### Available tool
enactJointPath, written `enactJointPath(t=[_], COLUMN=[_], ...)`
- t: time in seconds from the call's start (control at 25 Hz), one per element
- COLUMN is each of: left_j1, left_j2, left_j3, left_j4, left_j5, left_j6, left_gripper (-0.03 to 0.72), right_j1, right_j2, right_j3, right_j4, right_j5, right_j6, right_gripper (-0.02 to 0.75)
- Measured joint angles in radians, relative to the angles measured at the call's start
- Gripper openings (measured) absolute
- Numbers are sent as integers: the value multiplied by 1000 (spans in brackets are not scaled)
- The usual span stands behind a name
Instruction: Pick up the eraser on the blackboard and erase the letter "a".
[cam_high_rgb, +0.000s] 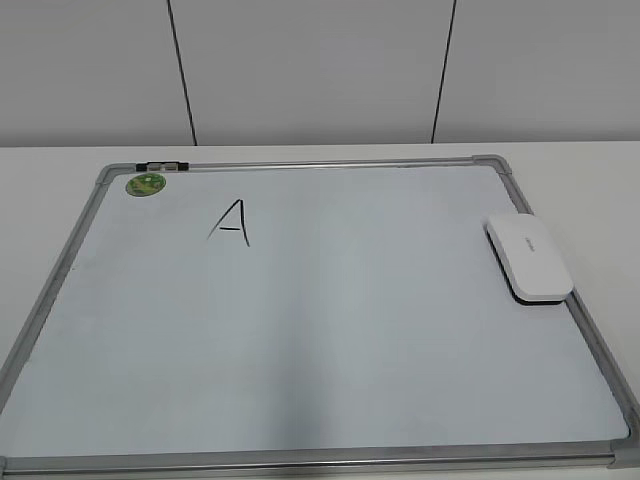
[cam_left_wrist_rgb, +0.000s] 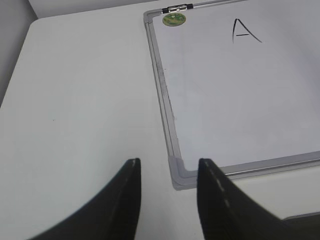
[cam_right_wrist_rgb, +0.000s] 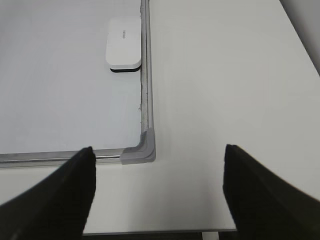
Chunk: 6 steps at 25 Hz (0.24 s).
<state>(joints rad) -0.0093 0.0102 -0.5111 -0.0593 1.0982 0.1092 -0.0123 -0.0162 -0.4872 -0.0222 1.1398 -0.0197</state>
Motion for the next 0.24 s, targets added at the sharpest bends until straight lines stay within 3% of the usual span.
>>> enactJointPath(t=[0.24], left_j1=[5], left_j2=[0], left_j3=[0], left_j4=[0], left_j5=[0], left_j6=[0], left_gripper=[274], right_j1=[0], right_j2=[0], right_j3=[0], right_j4=[0], right_j5=[0], right_j6=[0], right_gripper=[587])
